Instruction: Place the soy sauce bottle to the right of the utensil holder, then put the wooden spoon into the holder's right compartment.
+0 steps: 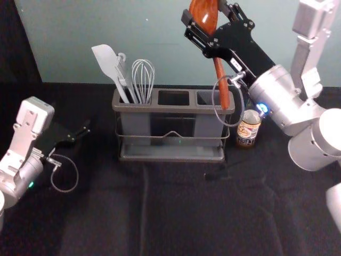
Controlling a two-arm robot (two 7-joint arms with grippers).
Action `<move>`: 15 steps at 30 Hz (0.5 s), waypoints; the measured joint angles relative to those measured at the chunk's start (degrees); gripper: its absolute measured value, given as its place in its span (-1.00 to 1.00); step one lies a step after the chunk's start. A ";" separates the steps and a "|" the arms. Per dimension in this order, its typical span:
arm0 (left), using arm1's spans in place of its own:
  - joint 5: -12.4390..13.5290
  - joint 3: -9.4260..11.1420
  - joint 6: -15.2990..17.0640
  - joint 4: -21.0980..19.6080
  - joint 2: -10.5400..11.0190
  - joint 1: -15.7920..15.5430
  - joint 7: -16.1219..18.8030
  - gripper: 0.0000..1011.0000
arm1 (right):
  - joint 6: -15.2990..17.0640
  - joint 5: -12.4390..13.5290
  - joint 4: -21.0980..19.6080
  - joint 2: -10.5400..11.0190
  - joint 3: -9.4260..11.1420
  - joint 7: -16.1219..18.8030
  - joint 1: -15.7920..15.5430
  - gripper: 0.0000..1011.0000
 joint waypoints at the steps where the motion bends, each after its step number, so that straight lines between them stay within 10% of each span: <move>1: 0.00 0.00 0.00 0.00 0.00 0.00 0.00 0.99 | -0.46 -0.54 1.00 -0.50 -0.11 -0.21 0.55 0.65; 15: 0.00 0.00 0.00 0.00 0.00 0.00 0.00 0.99 | -2.80 -4.29 9.59 -4.35 -0.52 -0.64 6.04 0.65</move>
